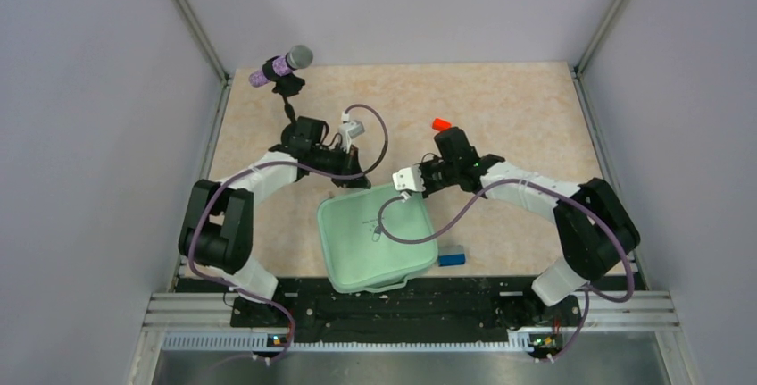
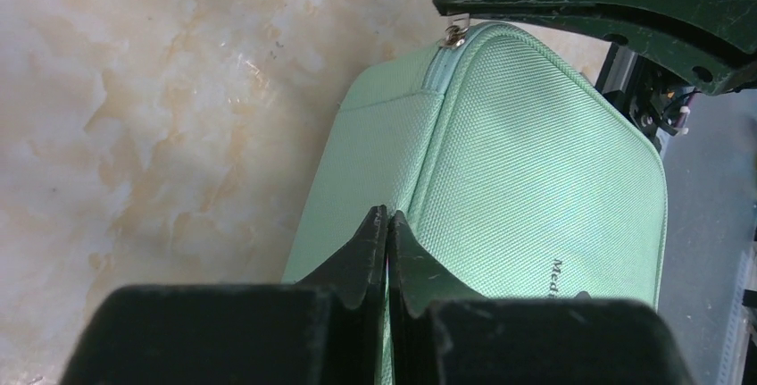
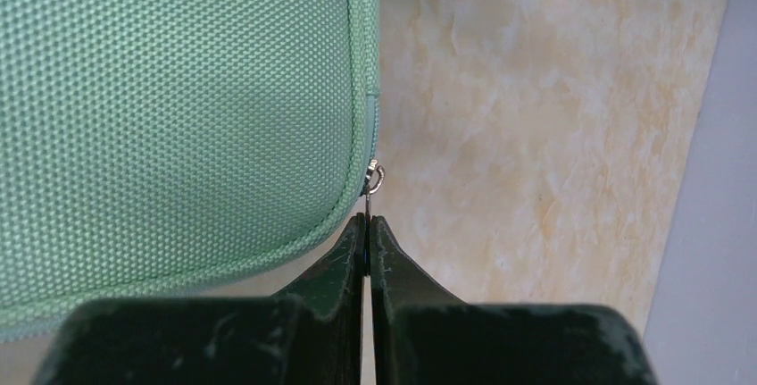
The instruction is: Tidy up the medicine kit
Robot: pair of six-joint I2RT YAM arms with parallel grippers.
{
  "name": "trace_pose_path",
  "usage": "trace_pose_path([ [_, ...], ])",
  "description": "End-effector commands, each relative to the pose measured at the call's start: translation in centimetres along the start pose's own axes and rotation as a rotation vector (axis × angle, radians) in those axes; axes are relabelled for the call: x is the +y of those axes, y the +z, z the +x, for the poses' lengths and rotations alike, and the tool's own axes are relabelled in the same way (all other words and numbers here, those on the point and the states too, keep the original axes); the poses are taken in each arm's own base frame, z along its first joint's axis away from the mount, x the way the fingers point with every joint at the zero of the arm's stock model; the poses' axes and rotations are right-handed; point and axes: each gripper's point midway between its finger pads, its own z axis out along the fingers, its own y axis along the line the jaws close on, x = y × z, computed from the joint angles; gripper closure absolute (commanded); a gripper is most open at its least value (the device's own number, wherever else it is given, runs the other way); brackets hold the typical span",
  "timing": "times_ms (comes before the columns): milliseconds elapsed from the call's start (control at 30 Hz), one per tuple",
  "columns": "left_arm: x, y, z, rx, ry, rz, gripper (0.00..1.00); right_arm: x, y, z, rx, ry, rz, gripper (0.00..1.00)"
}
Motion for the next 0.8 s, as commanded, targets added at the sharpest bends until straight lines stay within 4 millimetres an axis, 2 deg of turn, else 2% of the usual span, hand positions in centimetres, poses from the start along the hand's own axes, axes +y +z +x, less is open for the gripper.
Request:
trace_pose_path([
  [0,2.2,-1.9,1.2,0.011,-0.056,-0.125,1.00,1.9,-2.9,0.9,0.055,-0.014,-0.044,1.00],
  [167,2.2,-2.5,1.0,-0.014,-0.060,-0.131,1.00,3.0,-4.2,0.9,0.069,0.007,-0.065,1.00],
  [267,1.3,-2.4,0.2,-0.038,-0.042,-0.083,0.98,3.0,-4.5,0.8,0.070,0.029,-0.053,1.00],
  [367,-0.3,-2.4,-1.8,-0.113,0.005,-0.030,0.56,1.9,-4.2,0.8,0.066,0.057,0.001,1.00],
  [433,-1.5,-2.0,-3.4,-0.160,0.078,0.002,0.46,0.7,-4.0,0.7,0.060,0.075,0.047,1.00],
  [500,-2.9,-1.2,-4.2,-0.150,0.067,0.063,0.44,-0.5,-4.0,0.4,0.049,0.090,0.090,1.00],
  [567,-3.4,0.1,-4.2,-0.108,0.039,0.107,0.43,-1.4,-4.0,0.0,0.039,0.098,0.114,1.00],
  [767,-2.8,3.9,-1.4,0.009,-0.009,0.173,0.42,-3.4,-4.0,-0.7,0.009,0.123,0.173,1.00],
])
